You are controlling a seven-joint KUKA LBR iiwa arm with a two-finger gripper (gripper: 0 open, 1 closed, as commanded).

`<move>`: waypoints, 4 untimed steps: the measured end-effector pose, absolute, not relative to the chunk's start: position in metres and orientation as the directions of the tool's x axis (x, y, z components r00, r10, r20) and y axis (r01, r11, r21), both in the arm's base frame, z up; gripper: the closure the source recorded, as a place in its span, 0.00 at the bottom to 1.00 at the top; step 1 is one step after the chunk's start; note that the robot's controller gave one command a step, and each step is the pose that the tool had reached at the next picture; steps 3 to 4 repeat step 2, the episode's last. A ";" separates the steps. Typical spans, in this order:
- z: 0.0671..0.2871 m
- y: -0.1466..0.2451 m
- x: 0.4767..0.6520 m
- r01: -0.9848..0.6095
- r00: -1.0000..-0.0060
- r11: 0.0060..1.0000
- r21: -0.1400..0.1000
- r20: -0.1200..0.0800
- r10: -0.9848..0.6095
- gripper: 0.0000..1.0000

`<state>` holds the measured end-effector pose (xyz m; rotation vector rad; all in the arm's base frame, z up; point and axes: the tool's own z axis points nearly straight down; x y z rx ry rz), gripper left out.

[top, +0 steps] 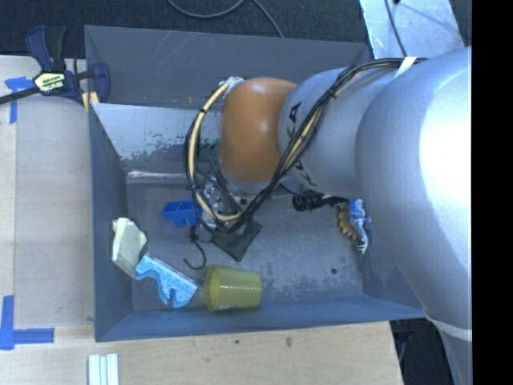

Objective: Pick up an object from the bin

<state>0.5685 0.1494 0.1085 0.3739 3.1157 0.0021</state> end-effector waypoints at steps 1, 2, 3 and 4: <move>0.119 0.149 0.569 0.237 -0.972 0.972 0.002 -0.004 0.237 1.00; 0.130 0.149 0.568 0.236 -0.972 0.972 0.001 -0.001 0.236 1.00; 0.130 0.149 0.568 0.236 -0.972 0.972 0.001 -0.001 0.236 1.00; 0.130 0.149 0.568 0.236 -0.972 0.972 0.001 -0.001 0.236 1.00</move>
Offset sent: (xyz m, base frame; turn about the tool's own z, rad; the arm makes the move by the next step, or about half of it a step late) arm 0.0000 0.0002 0.0497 0.0000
